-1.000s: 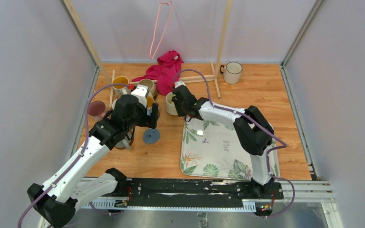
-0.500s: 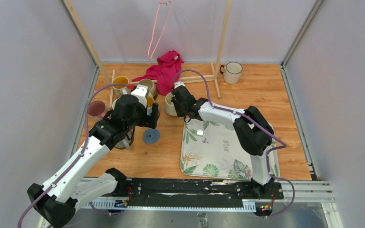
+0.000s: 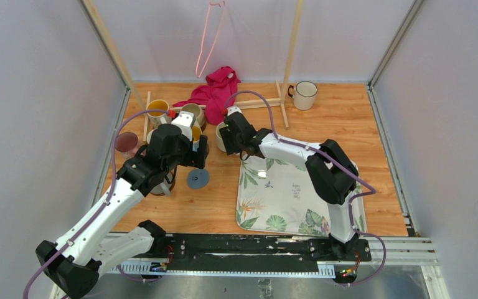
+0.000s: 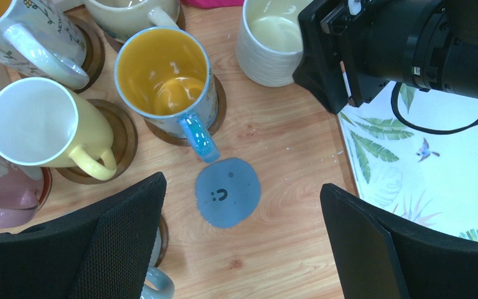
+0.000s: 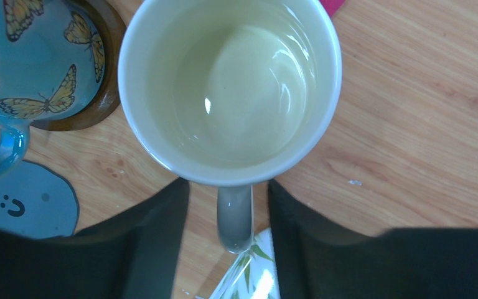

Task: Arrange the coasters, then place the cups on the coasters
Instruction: Place the cup on the coaster.

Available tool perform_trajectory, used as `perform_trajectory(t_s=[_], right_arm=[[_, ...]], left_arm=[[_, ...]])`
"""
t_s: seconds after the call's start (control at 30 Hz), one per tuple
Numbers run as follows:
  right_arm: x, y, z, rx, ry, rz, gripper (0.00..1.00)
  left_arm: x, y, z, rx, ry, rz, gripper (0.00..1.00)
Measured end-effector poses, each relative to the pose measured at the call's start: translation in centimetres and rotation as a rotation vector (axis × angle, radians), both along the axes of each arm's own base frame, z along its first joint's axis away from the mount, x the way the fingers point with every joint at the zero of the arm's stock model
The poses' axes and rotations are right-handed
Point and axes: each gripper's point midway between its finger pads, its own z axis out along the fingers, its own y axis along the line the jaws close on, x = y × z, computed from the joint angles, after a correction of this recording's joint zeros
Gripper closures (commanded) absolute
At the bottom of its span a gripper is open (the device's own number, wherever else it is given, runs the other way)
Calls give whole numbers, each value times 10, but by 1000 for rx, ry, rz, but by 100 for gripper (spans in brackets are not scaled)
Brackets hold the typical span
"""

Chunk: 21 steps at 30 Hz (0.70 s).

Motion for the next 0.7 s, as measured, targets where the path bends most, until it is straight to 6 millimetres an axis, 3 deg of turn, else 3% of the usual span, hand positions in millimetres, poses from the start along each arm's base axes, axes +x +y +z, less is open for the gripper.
perform_trajectory(t_s=[0.37,0.5,0.7], right_arm=[[1,0,14,9,-22,-1,16],[3,-4,43,29,-74,-8,8],[6,-21,95,82,-162,-38,6]], left_arm=[[0,0,0,-1,1,-3,0],[0,0,0,-1,1,-3,0],[0,0,0,-1,1,-3,0]])
